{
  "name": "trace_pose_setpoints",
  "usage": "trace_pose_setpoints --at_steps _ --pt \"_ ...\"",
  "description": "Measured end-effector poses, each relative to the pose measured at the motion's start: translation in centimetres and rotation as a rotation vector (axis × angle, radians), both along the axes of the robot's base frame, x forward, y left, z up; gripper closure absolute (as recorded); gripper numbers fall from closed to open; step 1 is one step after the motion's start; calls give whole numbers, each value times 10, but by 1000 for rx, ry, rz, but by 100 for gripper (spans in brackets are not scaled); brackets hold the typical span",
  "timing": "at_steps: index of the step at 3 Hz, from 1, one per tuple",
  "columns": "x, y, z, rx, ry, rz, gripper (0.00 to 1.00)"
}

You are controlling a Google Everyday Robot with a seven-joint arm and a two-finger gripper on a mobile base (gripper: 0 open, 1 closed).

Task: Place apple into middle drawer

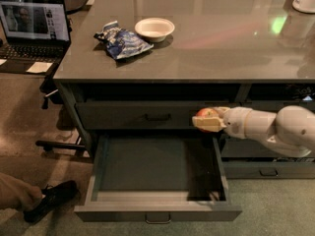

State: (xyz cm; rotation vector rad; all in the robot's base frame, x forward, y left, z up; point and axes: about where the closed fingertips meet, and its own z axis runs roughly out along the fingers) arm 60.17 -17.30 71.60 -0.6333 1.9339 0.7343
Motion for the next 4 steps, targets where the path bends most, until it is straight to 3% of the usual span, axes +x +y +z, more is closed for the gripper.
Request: trace_pose_setpoints --at_steps 1,2,3,4 --pt "25 16 -79 26 51 -40 100" --pt "23 21 -85 32 52 -29 100" --pt "1 26 -130 50 67 -33 100" --pt "-28 35 -204 46 93 -33 100"
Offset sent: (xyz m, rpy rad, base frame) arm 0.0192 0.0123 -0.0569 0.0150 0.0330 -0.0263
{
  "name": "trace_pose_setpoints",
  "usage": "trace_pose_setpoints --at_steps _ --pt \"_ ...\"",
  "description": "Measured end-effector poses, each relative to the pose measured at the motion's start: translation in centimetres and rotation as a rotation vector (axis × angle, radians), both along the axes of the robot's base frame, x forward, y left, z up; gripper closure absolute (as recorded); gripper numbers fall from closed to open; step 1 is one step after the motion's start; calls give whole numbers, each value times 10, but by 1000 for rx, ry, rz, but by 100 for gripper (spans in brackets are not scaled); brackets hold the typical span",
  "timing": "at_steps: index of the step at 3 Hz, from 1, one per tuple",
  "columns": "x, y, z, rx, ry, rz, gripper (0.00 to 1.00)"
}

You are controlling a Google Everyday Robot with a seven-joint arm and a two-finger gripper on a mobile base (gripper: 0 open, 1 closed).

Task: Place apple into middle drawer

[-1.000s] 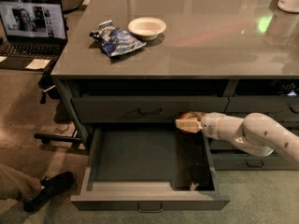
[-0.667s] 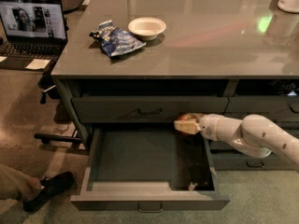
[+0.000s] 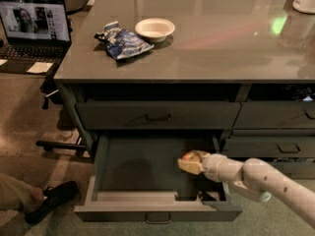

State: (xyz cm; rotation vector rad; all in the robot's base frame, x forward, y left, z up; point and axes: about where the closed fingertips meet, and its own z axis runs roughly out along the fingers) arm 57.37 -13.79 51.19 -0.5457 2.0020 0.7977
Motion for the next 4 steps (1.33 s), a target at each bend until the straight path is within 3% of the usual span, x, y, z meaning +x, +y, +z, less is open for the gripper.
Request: trace_pose_setpoints --at_steps 1,2,3,4 --pt "-13 13 -58 -28 -9 -25 100" --pt "-4 26 -90 -92 -52 -64 100" --pt "12 33 -102 -150 -111 -94 82" --pt "22 36 -107 -191 -132 -91 58"
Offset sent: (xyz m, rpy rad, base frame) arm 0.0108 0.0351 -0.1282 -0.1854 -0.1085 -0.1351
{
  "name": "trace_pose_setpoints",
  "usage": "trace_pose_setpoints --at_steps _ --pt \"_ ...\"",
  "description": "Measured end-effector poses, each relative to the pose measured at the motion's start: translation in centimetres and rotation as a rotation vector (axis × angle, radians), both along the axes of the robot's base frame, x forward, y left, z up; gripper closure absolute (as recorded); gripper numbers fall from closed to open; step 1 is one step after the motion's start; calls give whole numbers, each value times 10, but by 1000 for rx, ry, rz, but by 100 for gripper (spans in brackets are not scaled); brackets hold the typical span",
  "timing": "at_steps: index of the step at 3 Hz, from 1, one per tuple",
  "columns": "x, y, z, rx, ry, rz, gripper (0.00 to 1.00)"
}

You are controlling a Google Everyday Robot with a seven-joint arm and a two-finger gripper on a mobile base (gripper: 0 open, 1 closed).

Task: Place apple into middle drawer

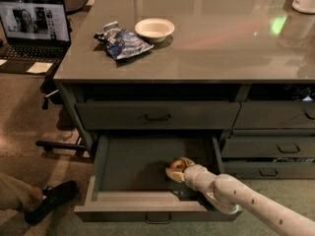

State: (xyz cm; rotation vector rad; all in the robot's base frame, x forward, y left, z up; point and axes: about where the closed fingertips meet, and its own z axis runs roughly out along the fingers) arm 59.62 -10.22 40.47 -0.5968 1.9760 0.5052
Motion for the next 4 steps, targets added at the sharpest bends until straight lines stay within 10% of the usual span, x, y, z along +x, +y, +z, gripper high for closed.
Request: trace_pose_setpoints --at_steps 2,4 --pt "4 -1 -6 -23 11 8 13" --pt "4 -1 -6 -23 11 8 0"
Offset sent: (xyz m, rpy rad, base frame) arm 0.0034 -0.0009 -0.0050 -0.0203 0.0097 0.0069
